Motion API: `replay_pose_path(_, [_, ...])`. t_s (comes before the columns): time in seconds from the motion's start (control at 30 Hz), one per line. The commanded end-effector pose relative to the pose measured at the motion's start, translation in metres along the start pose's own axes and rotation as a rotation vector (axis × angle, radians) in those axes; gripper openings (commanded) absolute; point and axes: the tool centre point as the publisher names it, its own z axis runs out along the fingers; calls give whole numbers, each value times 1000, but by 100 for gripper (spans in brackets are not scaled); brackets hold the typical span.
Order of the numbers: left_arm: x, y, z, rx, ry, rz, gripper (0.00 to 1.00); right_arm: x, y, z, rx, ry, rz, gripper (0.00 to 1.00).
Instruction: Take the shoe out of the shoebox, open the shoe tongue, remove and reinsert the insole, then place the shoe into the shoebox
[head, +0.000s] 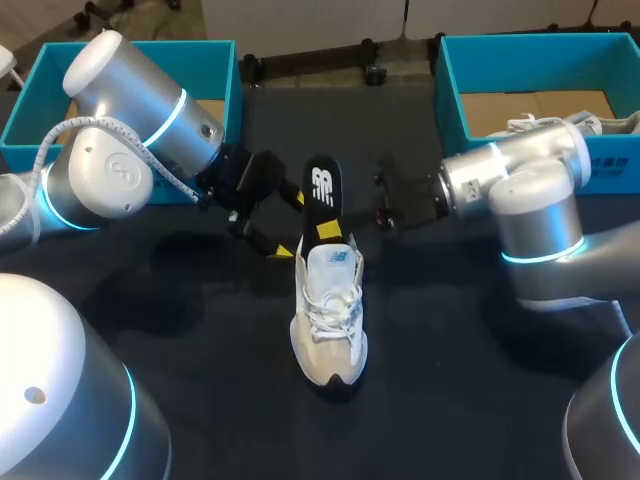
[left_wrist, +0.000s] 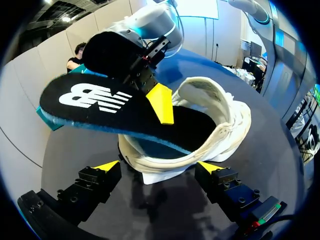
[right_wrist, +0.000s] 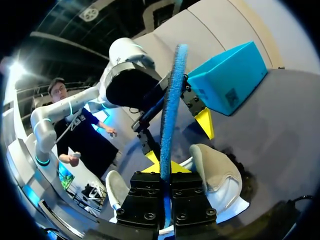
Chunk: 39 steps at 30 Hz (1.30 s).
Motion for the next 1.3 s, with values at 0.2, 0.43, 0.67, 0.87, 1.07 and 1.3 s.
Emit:
replay_pose_path(0.2, [1,-1,0,-4,-1,0,100,2,-17,3,42,20,50,0])
replay_pose_path(0.43, [1,-1,0,-4,-1,0,100,8,-30,7,59,28,85,0])
replay_pose_path(0.67, [1,-1,0,-4,-1,0,100,9,-25,4,63,4,68,23])
replay_pose_path(0.87, [1,-1,0,-4,-1,0,100,8,-12,1,68,-10,33,26])
replay_pose_path(1.07, [1,-1,0,-4,-1,0,100,3,-5,3,69,-11,9,24])
replay_pose_path(1.3, [1,-1,0,-4,-1,0,100,-3,2,2,92,-1,-5,4])
